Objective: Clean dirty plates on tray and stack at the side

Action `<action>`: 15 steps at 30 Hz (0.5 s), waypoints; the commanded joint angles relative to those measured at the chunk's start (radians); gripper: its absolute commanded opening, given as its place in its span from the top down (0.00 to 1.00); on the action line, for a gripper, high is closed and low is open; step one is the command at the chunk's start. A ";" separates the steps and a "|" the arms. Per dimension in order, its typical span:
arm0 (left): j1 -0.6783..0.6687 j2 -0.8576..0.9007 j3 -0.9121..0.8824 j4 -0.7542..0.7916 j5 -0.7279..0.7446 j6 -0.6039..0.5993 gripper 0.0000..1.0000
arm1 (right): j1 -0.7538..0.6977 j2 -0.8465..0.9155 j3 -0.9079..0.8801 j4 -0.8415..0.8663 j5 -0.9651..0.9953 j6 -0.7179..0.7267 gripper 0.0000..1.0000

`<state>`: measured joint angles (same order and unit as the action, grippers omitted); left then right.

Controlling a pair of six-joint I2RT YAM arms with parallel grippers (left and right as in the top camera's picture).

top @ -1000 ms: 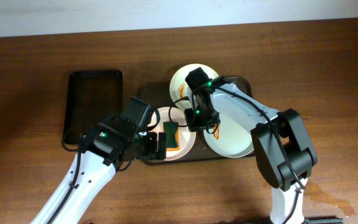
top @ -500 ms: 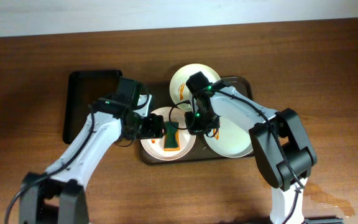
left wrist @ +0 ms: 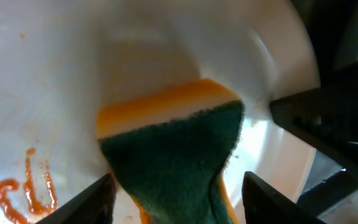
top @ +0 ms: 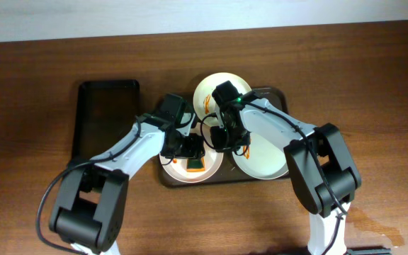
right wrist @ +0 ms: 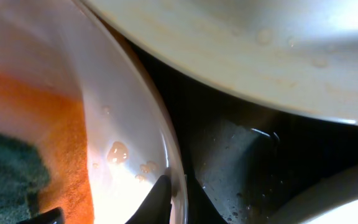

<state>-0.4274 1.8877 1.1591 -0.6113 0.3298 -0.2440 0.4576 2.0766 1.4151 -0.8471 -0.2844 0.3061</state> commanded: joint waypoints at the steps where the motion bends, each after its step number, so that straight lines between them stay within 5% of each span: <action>1: -0.008 0.028 0.000 0.014 -0.019 -0.013 0.52 | 0.007 0.012 -0.018 0.007 0.008 -0.013 0.89; 4: -0.009 0.029 0.000 0.009 -0.069 -0.013 0.75 | 0.007 0.012 -0.018 0.007 0.008 -0.013 0.89; 5: -0.009 0.029 0.000 0.008 -0.080 -0.013 0.97 | 0.007 0.012 -0.018 0.007 0.008 -0.013 0.89; 7: -0.009 0.029 0.000 0.000 -0.135 -0.013 1.00 | 0.007 0.012 -0.018 0.007 0.008 -0.013 0.89; 11: -0.008 0.029 0.000 -0.076 -0.513 -0.013 1.00 | 0.007 0.012 -0.018 0.006 0.008 -0.013 0.89; 15: -0.009 0.028 0.031 -0.122 -0.645 -0.013 1.00 | 0.007 0.012 -0.018 0.006 0.008 -0.013 0.89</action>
<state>-0.4522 1.8942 1.1786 -0.6949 -0.1257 -0.2573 0.4595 2.0769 1.4151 -0.8360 -0.2985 0.3058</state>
